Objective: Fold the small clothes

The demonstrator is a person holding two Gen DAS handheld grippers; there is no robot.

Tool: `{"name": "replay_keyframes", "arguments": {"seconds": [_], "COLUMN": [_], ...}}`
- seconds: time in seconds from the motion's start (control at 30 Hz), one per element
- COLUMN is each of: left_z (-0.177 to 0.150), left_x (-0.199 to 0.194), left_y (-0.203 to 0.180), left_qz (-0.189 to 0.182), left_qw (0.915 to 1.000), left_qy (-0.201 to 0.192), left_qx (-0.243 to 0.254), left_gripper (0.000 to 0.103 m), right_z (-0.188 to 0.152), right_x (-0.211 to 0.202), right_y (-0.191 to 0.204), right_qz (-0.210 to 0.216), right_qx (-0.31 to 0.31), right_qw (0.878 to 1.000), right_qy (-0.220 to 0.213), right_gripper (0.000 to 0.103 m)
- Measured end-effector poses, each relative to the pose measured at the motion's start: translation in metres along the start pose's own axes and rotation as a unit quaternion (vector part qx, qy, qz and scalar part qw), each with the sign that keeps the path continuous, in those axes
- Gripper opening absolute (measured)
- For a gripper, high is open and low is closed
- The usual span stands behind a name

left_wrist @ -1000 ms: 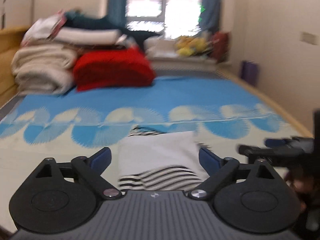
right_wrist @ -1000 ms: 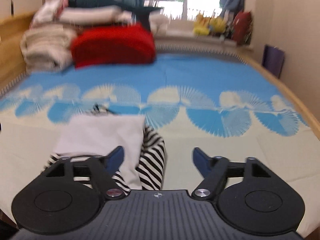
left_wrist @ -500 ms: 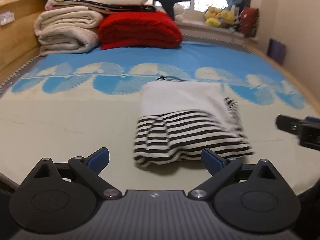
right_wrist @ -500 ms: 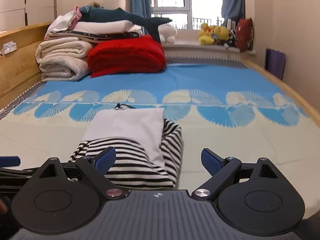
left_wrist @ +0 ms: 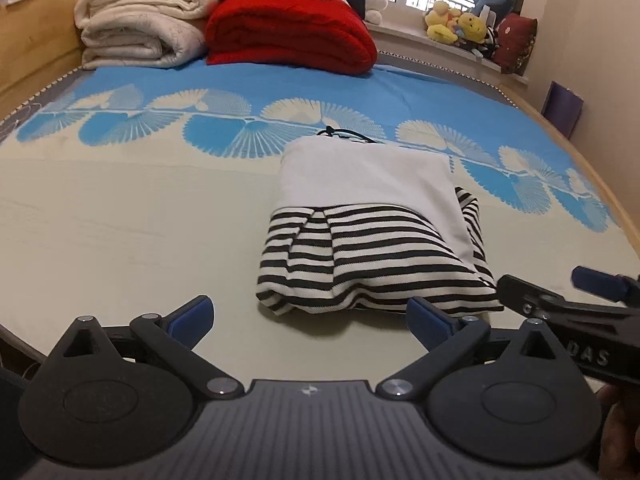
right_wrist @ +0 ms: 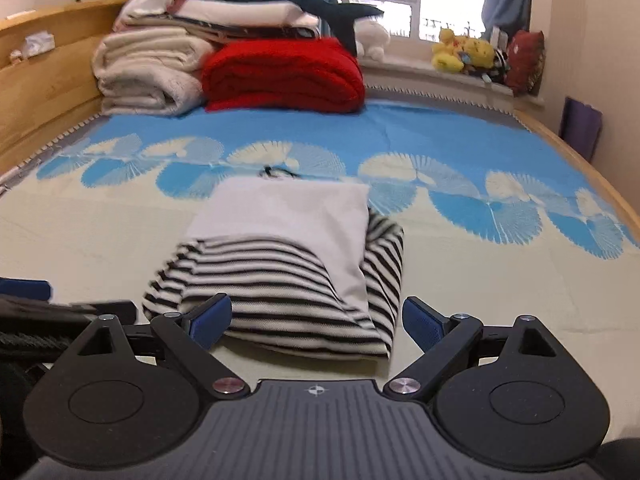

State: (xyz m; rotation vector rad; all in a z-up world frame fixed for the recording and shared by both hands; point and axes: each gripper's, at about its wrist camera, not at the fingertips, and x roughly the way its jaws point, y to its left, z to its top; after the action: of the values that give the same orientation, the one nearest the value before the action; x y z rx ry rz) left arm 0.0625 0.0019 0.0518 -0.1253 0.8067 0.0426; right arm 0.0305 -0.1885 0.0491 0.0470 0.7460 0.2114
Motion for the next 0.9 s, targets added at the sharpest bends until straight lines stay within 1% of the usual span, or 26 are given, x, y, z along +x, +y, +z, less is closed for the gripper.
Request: {"name": "replay_keyframes", "arguments": {"seconds": [0.07,0.13,0.33,0.9], "left_z": [-0.0009,-0.0012,-0.0013,-0.0043], "left_x": [0.0004,0.0008,0.0055,0.0077], "left_y": [-0.0033,-0.0051,-0.0034,-0.0067], "left_qz": [-0.001,0.005,0.010,0.002], "left_qw": [1.0000,0.9999,0.9998,0.9998], "left_qy": [-0.001,-0.004,0.004,0.006], "left_qx": [0.008,0.013,0.014,0.018], "left_gripper": [0.102,0.102,0.102,0.102], "right_z": [0.0024,0.0032,0.0009,-0.0006], "right_x": [0.0011,0.0023,0.0047,0.0041], "right_y": [-0.0012,-0.0001,-0.0018,-0.0060], "right_qz": [0.005,-0.001,0.002,0.002], "right_qx": [0.015,0.014,0.008,0.006], "right_qw": [1.000,1.000,1.000,1.000], "right_qy": [-0.001,-0.001,-0.001,0.001], "right_gripper": [0.092,0.092,0.092,0.092]}}
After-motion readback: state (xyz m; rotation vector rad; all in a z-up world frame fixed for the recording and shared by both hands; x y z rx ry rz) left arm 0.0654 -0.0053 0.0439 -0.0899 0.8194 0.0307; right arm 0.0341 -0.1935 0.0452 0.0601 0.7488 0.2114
